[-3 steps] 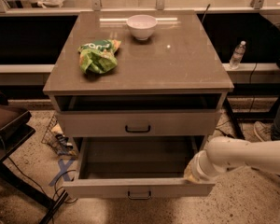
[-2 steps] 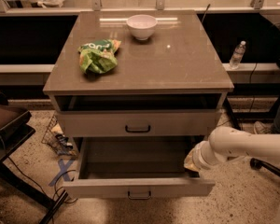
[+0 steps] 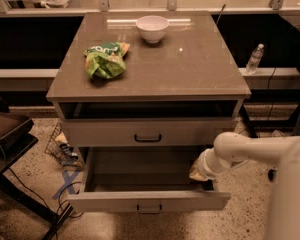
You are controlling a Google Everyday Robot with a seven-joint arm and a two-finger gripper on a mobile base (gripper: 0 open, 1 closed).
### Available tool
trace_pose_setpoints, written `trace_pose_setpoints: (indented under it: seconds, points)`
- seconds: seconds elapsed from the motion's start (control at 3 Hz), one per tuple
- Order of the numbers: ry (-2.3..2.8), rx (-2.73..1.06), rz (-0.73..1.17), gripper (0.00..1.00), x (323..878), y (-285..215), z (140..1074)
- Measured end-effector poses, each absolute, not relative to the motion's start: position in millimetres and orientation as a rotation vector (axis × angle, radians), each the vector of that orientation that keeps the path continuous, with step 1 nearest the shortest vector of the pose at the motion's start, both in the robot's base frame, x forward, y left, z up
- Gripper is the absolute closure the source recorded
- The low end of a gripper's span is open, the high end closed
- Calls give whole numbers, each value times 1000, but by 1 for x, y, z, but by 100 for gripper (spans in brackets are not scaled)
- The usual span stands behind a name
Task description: Open middle drawer
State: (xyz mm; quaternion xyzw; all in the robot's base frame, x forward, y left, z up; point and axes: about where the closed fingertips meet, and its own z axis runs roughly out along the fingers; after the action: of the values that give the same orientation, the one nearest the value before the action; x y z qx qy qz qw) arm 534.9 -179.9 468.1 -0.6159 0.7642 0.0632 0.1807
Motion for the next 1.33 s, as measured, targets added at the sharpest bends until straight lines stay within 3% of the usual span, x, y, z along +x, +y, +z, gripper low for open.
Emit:
trace_pose_setpoints:
  seconds: [0.67,1.33]
  points:
    - [2153,-1795,348,100,563,-148,383]
    - [2270,-1694,345,100,505,-163,381]
